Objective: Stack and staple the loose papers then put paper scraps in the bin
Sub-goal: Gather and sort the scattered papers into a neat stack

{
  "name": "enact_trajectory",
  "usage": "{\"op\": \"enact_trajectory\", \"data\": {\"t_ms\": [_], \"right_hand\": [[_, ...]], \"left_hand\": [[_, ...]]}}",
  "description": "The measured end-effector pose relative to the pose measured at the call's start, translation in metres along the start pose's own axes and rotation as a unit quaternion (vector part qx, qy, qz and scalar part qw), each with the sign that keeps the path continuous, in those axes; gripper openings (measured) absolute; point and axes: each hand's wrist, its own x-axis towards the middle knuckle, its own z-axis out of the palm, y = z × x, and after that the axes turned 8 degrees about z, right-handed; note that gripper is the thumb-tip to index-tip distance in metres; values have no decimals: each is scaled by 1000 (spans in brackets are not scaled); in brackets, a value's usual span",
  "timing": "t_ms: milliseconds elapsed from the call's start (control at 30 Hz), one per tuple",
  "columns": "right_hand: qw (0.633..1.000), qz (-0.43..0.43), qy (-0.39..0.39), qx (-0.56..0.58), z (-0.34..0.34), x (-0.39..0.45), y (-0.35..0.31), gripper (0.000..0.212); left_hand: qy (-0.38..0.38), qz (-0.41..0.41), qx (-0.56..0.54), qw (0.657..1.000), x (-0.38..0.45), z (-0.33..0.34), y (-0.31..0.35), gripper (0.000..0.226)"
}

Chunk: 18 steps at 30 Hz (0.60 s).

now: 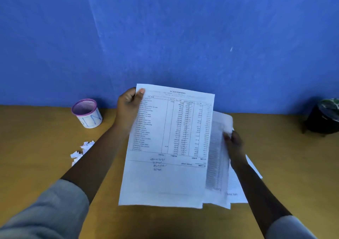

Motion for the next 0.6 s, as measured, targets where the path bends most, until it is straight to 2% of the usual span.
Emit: {"op": "enact_trajectory", "data": {"t_ms": [133,233,300,400,500,600], "right_hand": [[993,6,-115,28,19,-15,-29,40],[974,18,-207,96,29,-32,-51,15],[961,44,-245,119,38,-43,-56,12],[952,100,-257,132,50,-56,-51,10],[953,156,-244,91,60,-64,-36,19],[937,228,-240,112,67,-67,-30,13]], "left_hand": [[-5,-72,-12,997,-2,4,-25,22],[17,-112,-2,994,-5,8,-44,26],[44,-126,40,990,-11,6,-52,27],[34,-174,69,982,-26,-5,-74,29],[34,-231,66,970,-41,-14,-95,33],[45,-272,37,960,-52,-22,-113,42]]}}
